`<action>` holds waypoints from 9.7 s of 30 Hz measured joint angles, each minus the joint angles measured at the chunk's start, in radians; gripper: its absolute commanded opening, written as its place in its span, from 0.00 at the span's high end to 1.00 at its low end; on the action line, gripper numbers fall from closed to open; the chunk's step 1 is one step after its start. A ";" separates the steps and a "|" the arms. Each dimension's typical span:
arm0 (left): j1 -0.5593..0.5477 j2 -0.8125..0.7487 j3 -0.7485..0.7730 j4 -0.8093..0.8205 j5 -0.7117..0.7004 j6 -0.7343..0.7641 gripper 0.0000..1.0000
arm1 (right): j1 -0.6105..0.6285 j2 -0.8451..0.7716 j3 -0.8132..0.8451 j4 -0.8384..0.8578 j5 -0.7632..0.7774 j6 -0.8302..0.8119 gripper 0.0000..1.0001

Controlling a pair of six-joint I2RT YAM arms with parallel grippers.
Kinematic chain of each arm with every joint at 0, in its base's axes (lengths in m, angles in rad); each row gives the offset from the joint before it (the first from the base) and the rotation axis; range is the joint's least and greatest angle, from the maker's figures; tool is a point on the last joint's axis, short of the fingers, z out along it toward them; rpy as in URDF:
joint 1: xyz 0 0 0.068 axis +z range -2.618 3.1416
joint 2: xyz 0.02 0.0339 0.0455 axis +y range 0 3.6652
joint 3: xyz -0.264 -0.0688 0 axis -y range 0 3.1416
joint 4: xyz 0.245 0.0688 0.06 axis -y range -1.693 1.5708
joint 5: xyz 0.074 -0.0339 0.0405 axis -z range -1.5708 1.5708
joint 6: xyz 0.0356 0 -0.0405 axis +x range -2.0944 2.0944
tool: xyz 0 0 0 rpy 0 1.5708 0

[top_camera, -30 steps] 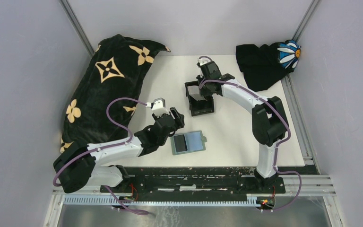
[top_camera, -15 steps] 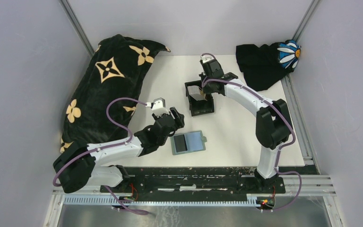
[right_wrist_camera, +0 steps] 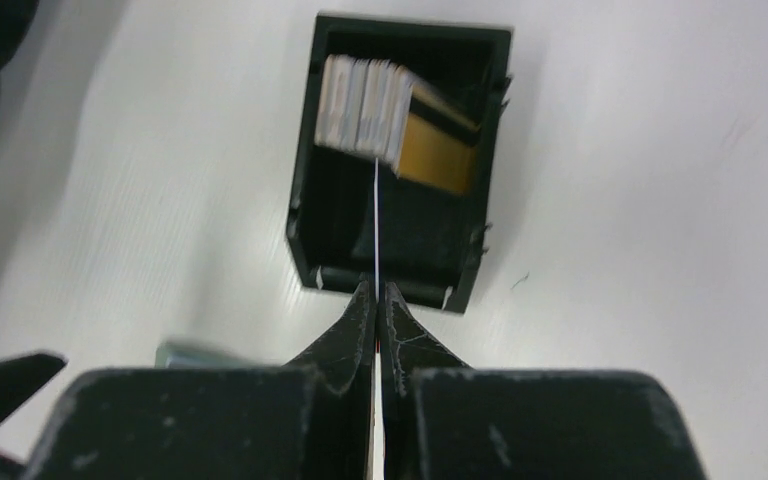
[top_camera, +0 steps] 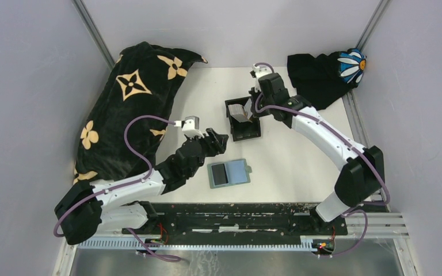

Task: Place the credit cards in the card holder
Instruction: Pick up the credit card from the storage box, then insert the credit card into the card holder.

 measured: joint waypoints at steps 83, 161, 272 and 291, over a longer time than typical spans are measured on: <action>0.244 0.103 -0.433 0.684 0.730 -0.096 0.97 | 0.097 -0.419 -0.567 0.151 -0.476 0.267 0.62; -0.247 0.395 -0.402 0.626 -0.236 -0.569 0.97 | 0.391 -0.005 -0.563 0.146 0.161 0.279 0.99; -0.299 0.392 -0.151 0.113 -0.246 -0.632 0.54 | 0.391 -0.006 -0.563 0.153 0.117 0.279 0.99; -0.327 0.415 0.037 -0.201 -0.267 -0.550 0.29 | 0.393 -0.005 -0.549 0.164 0.077 0.280 0.99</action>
